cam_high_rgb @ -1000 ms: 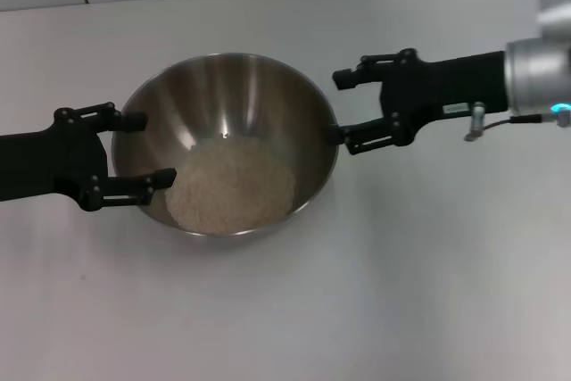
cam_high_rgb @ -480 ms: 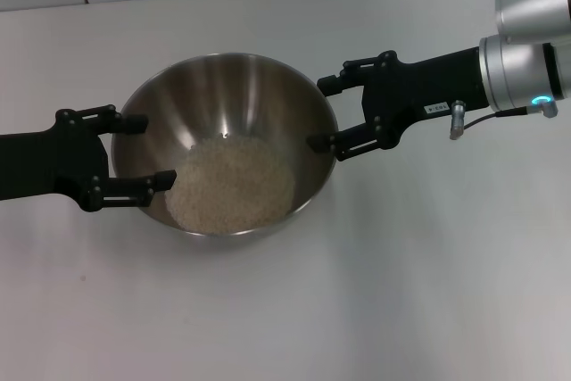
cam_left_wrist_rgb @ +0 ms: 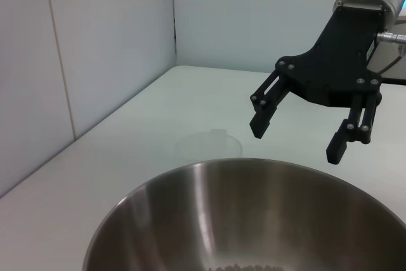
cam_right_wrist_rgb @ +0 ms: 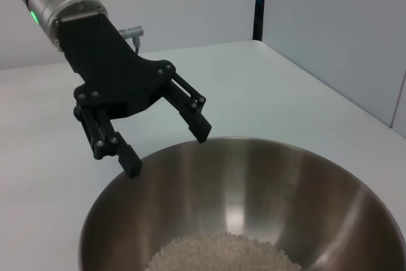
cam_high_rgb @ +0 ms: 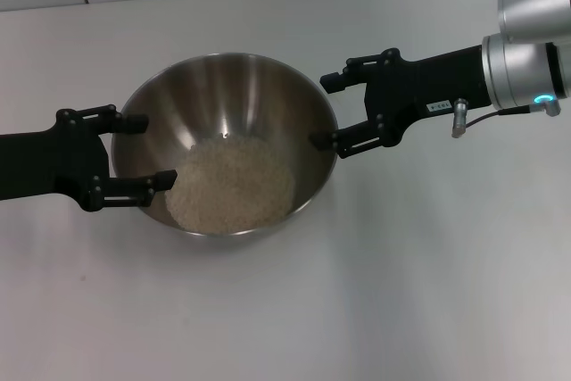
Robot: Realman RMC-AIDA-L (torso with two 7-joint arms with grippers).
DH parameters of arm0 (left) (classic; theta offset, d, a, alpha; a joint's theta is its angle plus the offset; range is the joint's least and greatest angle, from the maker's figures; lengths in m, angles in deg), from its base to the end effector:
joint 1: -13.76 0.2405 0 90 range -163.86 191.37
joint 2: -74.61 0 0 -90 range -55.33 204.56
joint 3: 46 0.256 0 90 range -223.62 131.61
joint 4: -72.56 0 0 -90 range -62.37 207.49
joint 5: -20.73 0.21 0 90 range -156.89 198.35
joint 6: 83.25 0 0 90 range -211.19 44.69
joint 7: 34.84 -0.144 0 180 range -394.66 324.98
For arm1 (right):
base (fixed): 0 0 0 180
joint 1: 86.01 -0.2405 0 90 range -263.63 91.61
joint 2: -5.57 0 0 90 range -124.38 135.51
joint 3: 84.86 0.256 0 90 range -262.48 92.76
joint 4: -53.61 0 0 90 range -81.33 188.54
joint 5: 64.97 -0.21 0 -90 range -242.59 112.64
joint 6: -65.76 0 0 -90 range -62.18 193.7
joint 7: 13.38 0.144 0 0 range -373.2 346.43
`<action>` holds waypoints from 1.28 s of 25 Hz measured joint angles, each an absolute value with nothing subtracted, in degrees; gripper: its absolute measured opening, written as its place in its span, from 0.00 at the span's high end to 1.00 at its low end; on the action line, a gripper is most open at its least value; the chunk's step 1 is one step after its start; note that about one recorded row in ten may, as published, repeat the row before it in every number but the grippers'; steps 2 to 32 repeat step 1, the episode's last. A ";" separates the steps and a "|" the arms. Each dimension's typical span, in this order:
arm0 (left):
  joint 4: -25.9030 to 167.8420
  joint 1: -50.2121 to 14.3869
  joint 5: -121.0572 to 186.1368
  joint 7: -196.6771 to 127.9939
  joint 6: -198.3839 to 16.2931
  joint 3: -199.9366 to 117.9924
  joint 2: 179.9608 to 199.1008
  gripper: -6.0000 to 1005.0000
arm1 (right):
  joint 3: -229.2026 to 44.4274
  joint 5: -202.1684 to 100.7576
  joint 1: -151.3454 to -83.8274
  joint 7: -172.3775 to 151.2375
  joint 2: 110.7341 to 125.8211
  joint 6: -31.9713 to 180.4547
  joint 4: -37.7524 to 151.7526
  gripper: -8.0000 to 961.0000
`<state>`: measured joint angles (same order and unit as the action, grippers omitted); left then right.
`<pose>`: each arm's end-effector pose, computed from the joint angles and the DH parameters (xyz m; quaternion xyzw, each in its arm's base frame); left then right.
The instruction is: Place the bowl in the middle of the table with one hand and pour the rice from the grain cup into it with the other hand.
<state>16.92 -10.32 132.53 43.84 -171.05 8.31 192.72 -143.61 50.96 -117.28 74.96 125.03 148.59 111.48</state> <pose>-0.2493 0.3282 0.0221 -0.9733 -0.0894 -0.1506 0.1483 0.2033 0.3613 0.0055 -0.9794 0.0880 0.1195 0.1368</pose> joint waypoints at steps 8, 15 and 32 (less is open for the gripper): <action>16.92 -10.32 132.53 43.84 -171.06 8.31 192.73 0.17 | -143.62 50.96 -117.28 74.96 125.04 148.56 111.49 0.14; 16.92 -10.32 132.53 43.84 -171.06 8.31 192.73 0.17 | -143.62 50.96 -117.28 74.96 125.04 148.56 111.49 0.14; 16.92 -10.32 132.53 43.84 -171.06 8.31 192.73 0.17 | -143.62 50.96 -117.28 74.96 125.04 148.56 111.49 0.14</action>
